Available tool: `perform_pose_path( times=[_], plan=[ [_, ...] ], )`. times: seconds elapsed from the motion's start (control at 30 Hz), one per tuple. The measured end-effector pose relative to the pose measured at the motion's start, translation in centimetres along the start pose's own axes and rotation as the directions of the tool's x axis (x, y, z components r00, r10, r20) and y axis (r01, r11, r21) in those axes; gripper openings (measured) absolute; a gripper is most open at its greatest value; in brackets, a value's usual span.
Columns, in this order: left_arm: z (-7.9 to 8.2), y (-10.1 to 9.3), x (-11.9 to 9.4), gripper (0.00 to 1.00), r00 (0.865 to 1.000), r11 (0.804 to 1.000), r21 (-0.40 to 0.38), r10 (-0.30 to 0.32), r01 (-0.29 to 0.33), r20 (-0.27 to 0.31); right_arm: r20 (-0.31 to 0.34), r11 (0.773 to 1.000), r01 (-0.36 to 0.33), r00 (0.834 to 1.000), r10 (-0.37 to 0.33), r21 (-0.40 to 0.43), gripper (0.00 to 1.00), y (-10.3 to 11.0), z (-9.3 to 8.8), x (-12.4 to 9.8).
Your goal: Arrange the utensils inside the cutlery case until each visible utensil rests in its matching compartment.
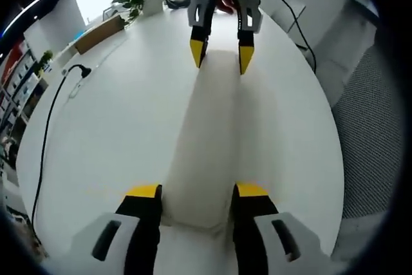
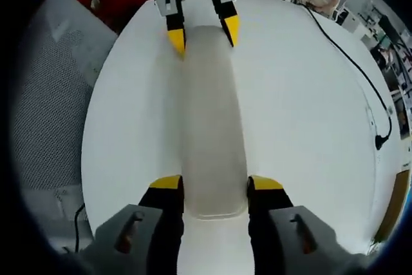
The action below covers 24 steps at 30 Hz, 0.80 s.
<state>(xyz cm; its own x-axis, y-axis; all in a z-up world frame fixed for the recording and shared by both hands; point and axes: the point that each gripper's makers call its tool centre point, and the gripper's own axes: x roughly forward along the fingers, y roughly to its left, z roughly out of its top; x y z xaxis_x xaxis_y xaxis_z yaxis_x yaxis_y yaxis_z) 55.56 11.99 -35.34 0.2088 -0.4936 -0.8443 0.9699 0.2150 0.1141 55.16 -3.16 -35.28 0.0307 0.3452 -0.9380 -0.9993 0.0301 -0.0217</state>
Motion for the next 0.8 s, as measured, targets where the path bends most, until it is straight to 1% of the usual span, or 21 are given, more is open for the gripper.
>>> perform_pose_path(
  times=[0.13, 0.23, 0.37, 0.57, 0.8],
  plan=[
    [-0.3, -1.8, -0.3, 0.44, 1.0, 1.0, 0.002, -0.001, 0.001, -0.001, -0.015, 1.0, -0.007, 1.0, 0.007, -0.012, 0.37, 1.7, 0.0, 0.0],
    [-0.5, -3.1, -0.7, 0.44, 1.0, 1.0, 0.011, -0.009, 0.009, -0.002, -0.02, 1.0, -0.018, 1.0, 0.018, -0.022, 0.37, 3.6, -0.1, -0.1],
    [-0.7, -5.2, -1.1, 0.44, 1.0, 1.0, 0.013, -0.011, 0.011, -0.005, -0.026, 0.999, -0.022, 0.999, 0.021, -0.032, 0.37, 5.2, -0.2, -0.1],
    [-1.1, -7.0, -1.5, 0.44, 1.0, 1.0, 0.02, -0.015, 0.016, -0.018, -0.039, 0.999, -0.026, 0.999, 0.024, -0.042, 0.37, 7.3, -0.2, 0.0],
    [-1.5, -9.1, -1.9, 0.44, 0.999, 0.999, 0.027, -0.022, 0.023, -0.03, -0.054, 0.998, -0.03, 0.998, 0.027, -0.053, 0.37, 9.3, -0.3, 0.0]
  ],
)
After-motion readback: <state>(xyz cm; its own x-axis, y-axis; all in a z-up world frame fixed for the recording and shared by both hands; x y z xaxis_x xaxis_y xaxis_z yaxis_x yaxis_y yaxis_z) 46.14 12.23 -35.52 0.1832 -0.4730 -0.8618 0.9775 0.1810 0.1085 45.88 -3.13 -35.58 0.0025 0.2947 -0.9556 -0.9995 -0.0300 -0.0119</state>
